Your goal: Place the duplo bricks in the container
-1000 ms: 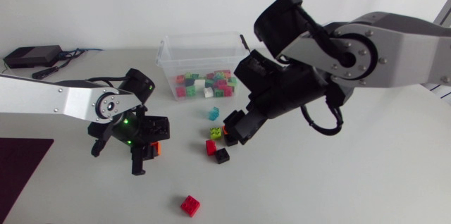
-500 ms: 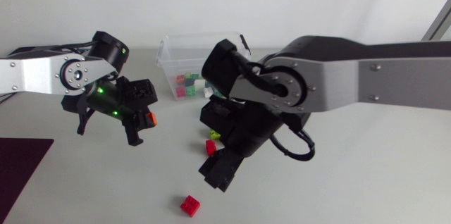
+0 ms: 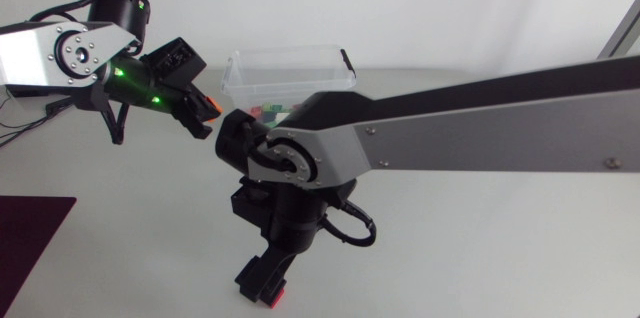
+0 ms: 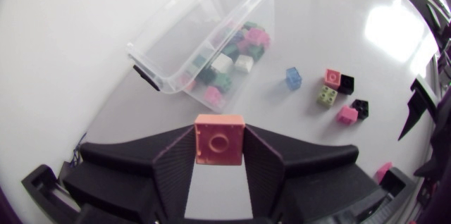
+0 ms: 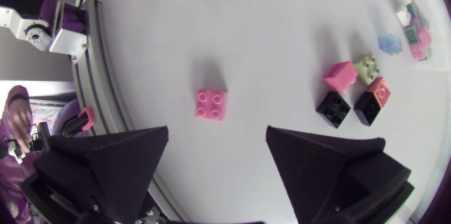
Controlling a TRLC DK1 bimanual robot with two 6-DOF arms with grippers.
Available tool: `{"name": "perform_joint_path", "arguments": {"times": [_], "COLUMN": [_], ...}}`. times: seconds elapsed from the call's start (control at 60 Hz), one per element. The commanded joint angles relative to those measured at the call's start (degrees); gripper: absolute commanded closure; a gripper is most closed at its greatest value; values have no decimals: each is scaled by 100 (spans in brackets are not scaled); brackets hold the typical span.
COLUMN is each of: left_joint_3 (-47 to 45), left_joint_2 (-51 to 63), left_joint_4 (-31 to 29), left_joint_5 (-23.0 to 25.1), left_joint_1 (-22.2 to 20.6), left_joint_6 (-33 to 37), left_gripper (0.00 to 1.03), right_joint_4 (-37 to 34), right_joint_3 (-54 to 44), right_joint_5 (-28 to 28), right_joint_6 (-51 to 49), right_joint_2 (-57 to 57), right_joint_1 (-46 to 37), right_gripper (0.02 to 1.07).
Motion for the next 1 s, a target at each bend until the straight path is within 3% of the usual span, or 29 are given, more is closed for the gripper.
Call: {"name": "perform_joint_path", "arguments": {"times": [0.0,0.3,0.6,0.783,0.983], "left_joint_3": [228,905,1423,1757,1977], "left_joint_2": [214,742,1172,1471,1682], "left_joint_4": [154,681,839,857,857], "left_joint_5": [78,192,219,228,228], "left_joint_1": [51,77,42,-2,-46], "left_joint_6": [-350,-1132,-1378,-1536,-1554], "left_gripper": [100,100,100,100,100], "right_joint_4": [-107,-142,-248,-678,-898], "right_joint_3": [133,406,705,1039,1267], "right_joint_5": [-40,3,188,461,469], "right_joint_6": [189,452,672,760,742], "right_joint_2": [262,851,1229,1493,1721], "right_joint_1": [80,194,326,379,405], "right_gripper": [7,10,16,17,27]}}
